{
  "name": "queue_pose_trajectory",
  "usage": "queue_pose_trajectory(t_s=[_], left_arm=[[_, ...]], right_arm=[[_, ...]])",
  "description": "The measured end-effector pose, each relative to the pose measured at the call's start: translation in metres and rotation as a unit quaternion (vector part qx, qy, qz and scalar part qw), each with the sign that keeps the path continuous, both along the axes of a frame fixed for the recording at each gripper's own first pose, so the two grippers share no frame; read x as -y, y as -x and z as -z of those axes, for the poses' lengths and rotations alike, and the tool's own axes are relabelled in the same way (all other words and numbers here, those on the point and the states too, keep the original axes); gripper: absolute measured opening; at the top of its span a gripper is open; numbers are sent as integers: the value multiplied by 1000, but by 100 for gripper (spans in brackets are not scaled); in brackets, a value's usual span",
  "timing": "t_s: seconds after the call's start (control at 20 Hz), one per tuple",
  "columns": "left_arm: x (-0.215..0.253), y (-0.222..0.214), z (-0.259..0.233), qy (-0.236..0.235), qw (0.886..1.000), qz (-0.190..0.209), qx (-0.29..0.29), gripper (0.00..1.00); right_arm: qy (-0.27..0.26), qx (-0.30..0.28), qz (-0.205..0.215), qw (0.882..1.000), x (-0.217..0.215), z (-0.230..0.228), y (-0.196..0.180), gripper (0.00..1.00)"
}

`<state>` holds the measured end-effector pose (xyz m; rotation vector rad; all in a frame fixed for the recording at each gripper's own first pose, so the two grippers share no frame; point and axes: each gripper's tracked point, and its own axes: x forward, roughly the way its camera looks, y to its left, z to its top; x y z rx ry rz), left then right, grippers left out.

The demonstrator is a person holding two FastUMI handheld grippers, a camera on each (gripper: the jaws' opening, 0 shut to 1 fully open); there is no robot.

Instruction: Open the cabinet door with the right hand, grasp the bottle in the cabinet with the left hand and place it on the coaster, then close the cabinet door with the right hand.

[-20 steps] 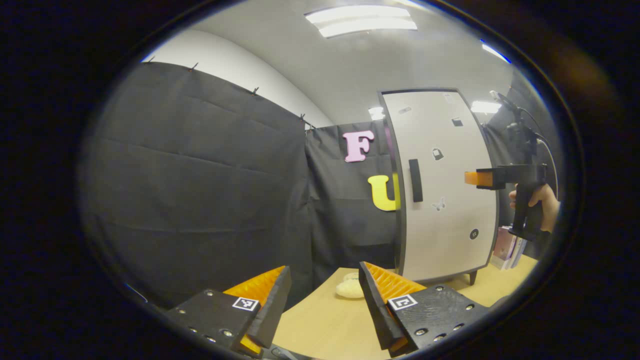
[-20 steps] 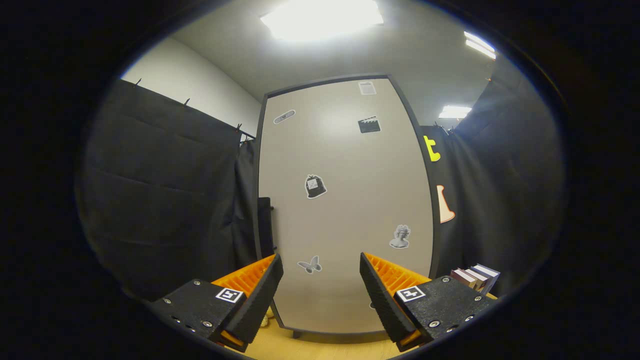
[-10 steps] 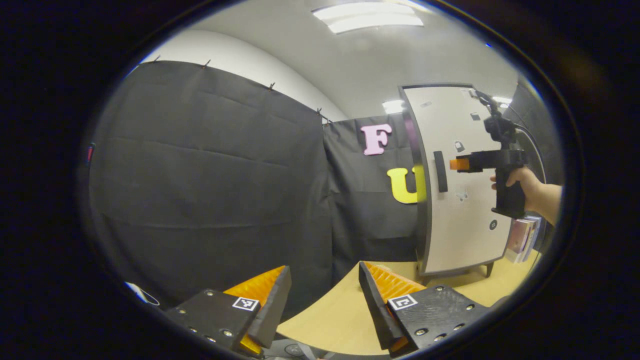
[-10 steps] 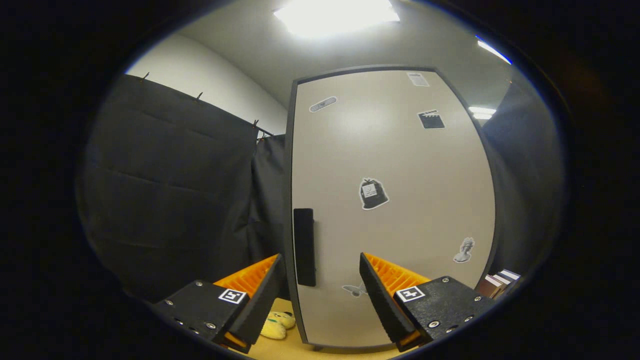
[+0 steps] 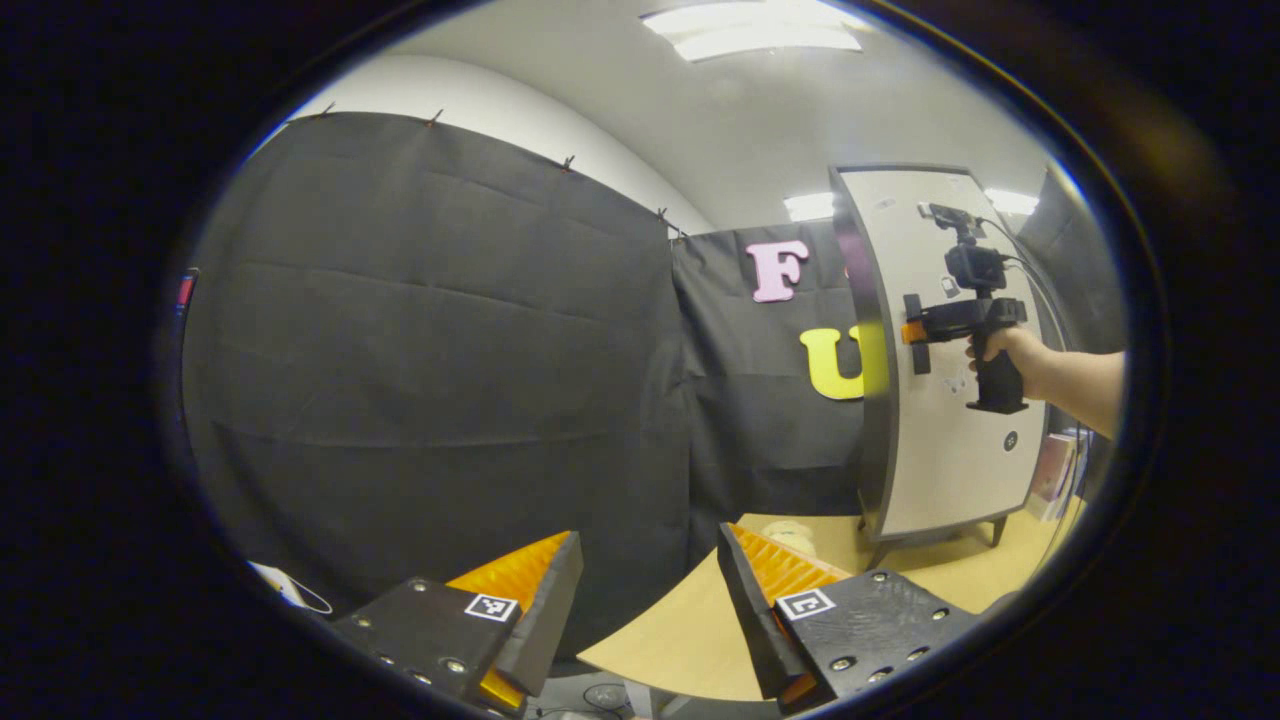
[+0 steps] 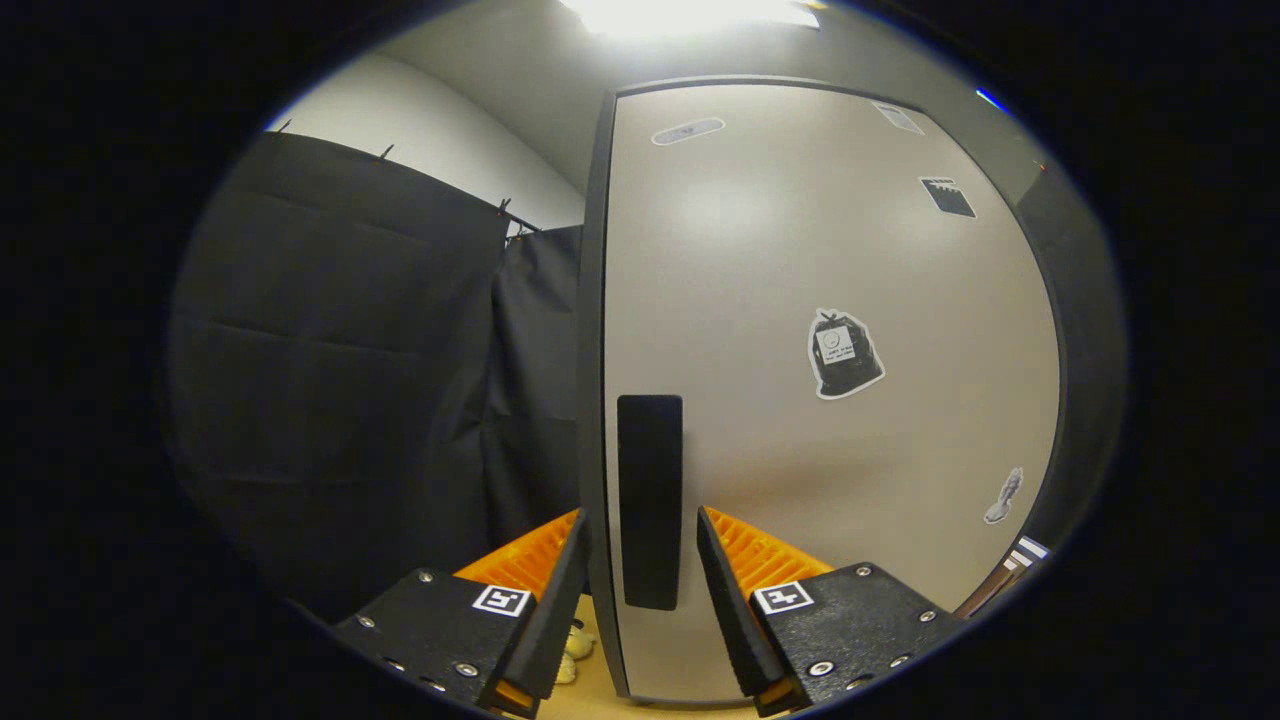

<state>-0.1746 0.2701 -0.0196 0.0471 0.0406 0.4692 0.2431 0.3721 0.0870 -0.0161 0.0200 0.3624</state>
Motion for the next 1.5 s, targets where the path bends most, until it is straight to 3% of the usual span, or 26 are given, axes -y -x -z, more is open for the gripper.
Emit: queue_pose_trajectory(t_s=[0.15,0.2,0.3,0.45,0.55,0.75,0.8,1.1,1.2,1.5], left_arm=[[-10,2,4,0,1000,-4,-2,78],[-15,3,6,1,1000,-5,-3,83],[-19,5,7,5,1000,-6,-2,78],[-22,3,11,10,1000,0,-2,78],[-21,1,10,9,1000,6,0,78],[-17,-6,2,6,1000,22,12,78],[-18,-8,1,5,1000,25,14,84],[-2,-33,1,22,998,59,25,83],[12,-44,2,24,997,76,24,78],[55,-75,-1,22,991,130,26,78]], right_arm=[[8,5,20,1000,-3,-4,-10,53],[9,2,26,1000,-2,-4,-10,48],[2,-12,32,999,-1,-2,-13,42],[-10,-71,26,997,-2,12,-19,41],[-10,-75,24,997,-1,10,-18,41],[4,-72,31,997,0,10,-14,23],[7,-73,31,997,1,9,-12,19],[7,-69,5,998,6,8,-2,19],[8,-69,-7,998,7,8,3,17],[11,-70,-36,997,15,7,15,19]])
